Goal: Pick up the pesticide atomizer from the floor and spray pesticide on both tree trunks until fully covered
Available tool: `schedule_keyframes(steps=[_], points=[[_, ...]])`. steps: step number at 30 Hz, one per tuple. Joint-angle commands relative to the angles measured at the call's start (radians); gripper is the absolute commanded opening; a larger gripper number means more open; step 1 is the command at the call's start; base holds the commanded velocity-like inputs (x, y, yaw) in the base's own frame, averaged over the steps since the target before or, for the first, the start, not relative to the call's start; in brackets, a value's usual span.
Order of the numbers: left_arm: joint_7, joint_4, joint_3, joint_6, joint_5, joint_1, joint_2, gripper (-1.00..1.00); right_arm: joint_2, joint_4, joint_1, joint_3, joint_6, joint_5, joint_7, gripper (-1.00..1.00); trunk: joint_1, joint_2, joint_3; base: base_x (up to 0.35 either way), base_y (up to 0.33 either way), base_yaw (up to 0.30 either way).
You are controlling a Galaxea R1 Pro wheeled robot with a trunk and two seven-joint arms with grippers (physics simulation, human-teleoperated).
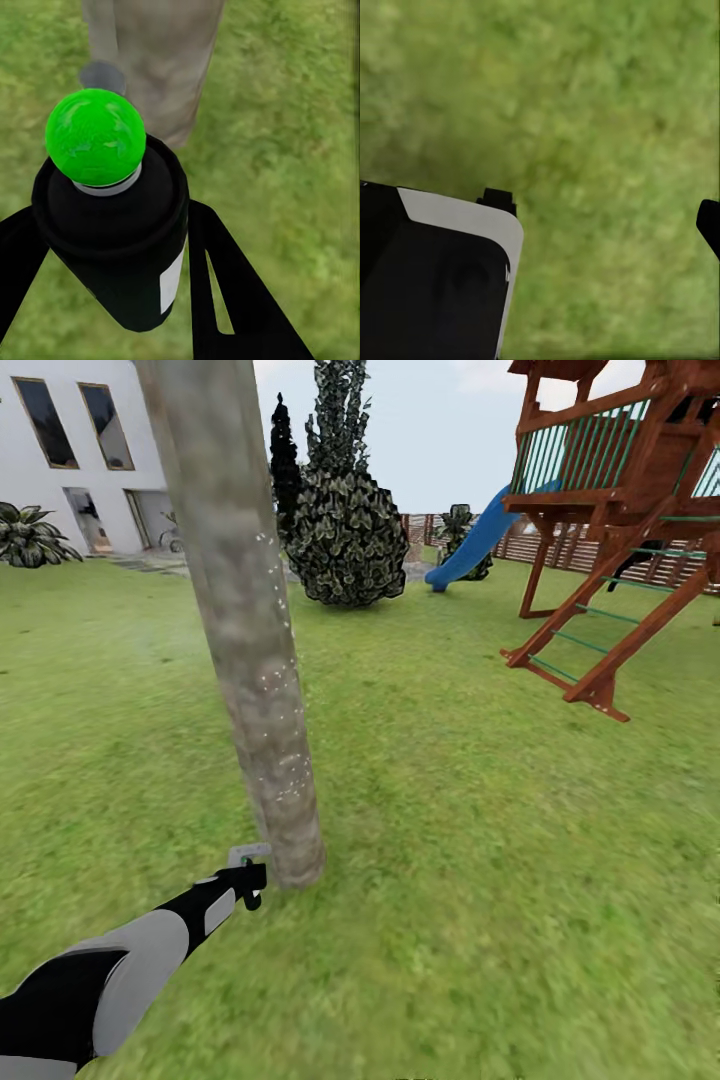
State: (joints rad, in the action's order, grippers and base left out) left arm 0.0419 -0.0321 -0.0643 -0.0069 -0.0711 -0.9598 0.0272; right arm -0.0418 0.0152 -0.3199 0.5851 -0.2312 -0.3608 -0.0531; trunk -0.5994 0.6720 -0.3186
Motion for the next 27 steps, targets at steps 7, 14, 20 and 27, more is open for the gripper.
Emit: schedule_keyframes(steps=[7, 14, 20, 27], points=[[0.004, 0.000, -0.005, -0.001, -0.006, 0.000, 0.000, -1.00, 0.000, 0.002, -0.001, 0.009, -0.004, -0.007, -0.002, 1.00, 0.000, 0.001, -0.001, -0.056, 0.341, -0.106], [0.004, 0.001, -0.005, -0.001, -0.006, 0.000, -0.001, -1.00, 0.000, 0.002, -0.001, 0.009, -0.004, -0.007, -0.002, 1.00, 0.000, 0.001, -0.001, -0.062, 0.184, -0.149], [0.004, 0.001, -0.005, -0.001, -0.006, 0.000, -0.001, -1.00, 0.000, 0.002, -0.001, 0.009, -0.004, -0.007, -0.002, 1.00, 0.000, 0.001, -0.001, -0.111, 0.224, -0.130], [0.004, 0.000, -0.005, 0.002, -0.007, 0.000, -0.002, -1.00, 0.000, 0.002, -0.001, 0.009, -0.004, -0.007, -0.002, 1.00, 0.000, 0.001, -0.001, -0.038, 0.082, -0.101]])
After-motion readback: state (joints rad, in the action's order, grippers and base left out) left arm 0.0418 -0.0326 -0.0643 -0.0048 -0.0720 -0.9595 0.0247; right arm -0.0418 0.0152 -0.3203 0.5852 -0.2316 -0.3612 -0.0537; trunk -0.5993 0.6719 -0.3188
